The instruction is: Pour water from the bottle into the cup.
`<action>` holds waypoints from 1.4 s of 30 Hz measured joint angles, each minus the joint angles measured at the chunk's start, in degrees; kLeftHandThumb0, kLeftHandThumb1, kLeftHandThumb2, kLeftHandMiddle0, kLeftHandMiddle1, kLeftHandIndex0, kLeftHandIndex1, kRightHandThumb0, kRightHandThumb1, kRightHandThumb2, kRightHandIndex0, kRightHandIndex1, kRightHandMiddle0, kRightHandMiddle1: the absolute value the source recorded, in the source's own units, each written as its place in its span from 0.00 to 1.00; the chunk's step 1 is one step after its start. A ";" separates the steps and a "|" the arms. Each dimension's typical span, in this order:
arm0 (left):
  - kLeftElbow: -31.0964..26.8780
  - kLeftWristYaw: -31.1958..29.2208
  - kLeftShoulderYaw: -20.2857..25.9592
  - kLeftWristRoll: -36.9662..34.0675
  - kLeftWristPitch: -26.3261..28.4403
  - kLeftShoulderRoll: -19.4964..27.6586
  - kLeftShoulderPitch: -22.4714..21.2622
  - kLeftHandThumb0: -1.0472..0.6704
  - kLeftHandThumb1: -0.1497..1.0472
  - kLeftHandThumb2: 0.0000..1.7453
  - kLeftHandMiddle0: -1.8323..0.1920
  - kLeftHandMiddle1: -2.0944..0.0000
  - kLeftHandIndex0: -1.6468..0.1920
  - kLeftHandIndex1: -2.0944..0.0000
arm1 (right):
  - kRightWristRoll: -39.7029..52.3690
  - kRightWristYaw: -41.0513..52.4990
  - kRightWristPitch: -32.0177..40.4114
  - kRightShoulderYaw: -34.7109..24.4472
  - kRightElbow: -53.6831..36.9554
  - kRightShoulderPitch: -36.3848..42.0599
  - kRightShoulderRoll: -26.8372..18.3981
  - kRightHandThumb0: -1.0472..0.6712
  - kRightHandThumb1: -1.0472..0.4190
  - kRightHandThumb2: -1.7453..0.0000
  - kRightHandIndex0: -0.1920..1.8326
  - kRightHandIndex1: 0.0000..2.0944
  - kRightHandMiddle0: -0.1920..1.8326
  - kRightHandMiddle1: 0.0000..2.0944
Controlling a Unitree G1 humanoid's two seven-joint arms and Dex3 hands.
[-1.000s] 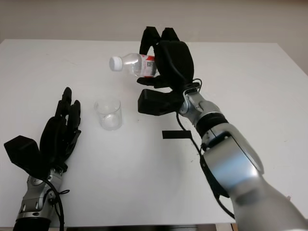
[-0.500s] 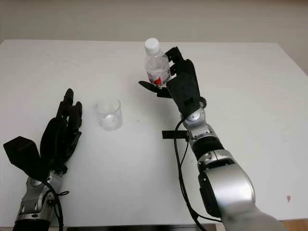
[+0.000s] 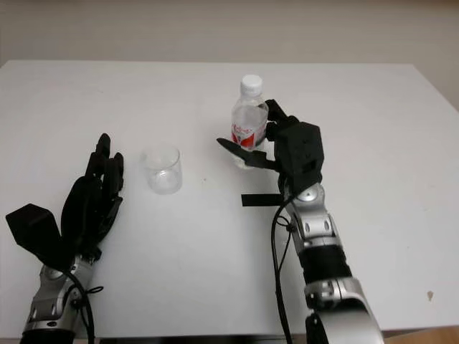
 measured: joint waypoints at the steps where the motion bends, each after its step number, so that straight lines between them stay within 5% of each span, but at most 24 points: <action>1: -0.05 0.00 -0.05 0.00 0.03 -0.01 0.06 0.17 1.00 0.33 1.00 0.98 1.00 0.98 | -0.06 0.48 1.29 -0.01 -1.60 0.97 -0.29 0.37 0.00 0.73 0.73 1.00 0.51 1.00; 17: -0.57 -0.45 -0.22 -0.64 0.89 0.01 0.48 0.17 1.00 0.32 1.00 0.98 1.00 0.98 | -2.11 1.65 6.91 -0.43 -7.82 6.84 -1.76 0.38 0.00 0.73 0.69 1.00 0.47 1.00; 42: -2.00 -0.74 0.25 -1.19 2.34 0.20 1.22 0.17 1.00 0.31 0.99 0.97 0.99 0.97 | -0.76 -1.34 8.16 -0.36 -5.45 8.18 3.81 0.37 0.00 0.72 0.75 1.00 0.53 1.00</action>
